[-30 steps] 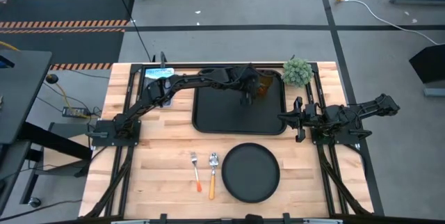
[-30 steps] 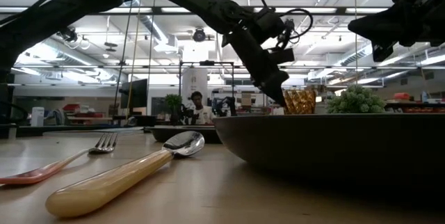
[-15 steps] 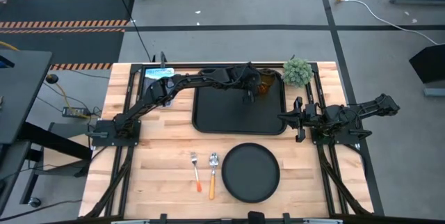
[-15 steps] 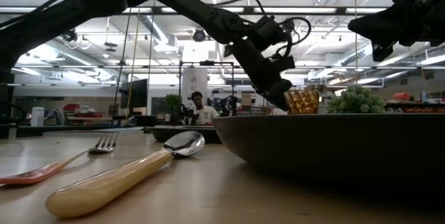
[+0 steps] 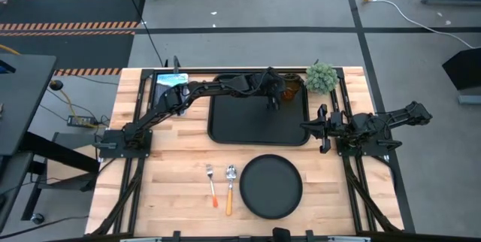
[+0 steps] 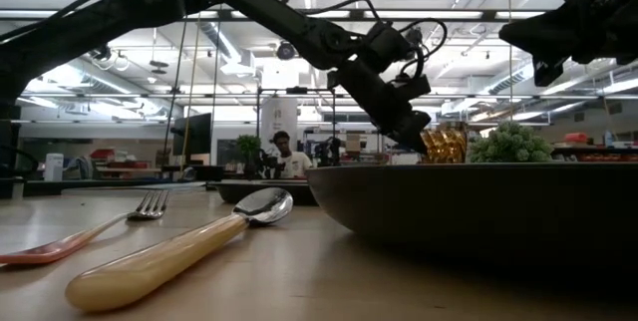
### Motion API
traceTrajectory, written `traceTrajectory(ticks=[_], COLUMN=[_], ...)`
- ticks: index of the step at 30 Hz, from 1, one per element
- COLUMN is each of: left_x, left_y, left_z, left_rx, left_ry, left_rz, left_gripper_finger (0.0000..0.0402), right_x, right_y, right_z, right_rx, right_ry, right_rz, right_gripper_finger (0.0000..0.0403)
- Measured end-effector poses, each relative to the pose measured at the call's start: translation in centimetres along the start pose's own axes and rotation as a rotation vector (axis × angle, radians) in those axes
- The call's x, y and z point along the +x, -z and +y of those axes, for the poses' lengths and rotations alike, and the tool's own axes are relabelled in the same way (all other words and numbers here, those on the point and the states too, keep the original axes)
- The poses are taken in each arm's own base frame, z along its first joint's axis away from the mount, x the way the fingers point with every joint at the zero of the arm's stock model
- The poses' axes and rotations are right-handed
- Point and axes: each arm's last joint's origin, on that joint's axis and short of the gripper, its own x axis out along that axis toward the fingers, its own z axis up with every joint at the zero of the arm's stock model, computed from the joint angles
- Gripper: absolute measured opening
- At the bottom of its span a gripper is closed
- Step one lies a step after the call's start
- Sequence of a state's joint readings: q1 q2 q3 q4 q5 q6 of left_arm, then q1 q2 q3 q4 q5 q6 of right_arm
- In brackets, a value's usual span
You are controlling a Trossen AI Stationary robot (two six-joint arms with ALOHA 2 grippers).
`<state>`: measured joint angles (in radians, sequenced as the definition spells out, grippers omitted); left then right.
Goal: Pick and place plate/cup/fork/spoon on tray
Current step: Put the orange cup on the top right side of the black tray
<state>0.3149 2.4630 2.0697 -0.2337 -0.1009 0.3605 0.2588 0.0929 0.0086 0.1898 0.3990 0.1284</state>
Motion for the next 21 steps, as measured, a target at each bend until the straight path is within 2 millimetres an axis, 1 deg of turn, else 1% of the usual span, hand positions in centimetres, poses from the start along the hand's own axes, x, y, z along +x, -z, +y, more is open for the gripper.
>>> traceTrajectory(ticks=[11,16,21], left_x=[0.0,0.1,0.0], left_y=[0.3,0.0,-0.2], left_z=[0.0,1.0,0.9], left_rx=[-0.004,-0.016,-0.023], left_ry=[0.040,0.014,0.041], left_rz=[0.016,-0.046,-0.065], left_gripper_finger=[0.0009,0.0009,0.0009], right_x=[0.0,0.0,0.0], right_y=[0.0,0.0,0.0], right_z=[0.0,0.0,0.0], right_rx=[0.001,0.001,0.001], right_ry=[0.000,-0.001,-0.001], right_rz=[-0.003,-0.003,-0.003], right_gripper_finger=[0.0034,0.0034,0.0034])
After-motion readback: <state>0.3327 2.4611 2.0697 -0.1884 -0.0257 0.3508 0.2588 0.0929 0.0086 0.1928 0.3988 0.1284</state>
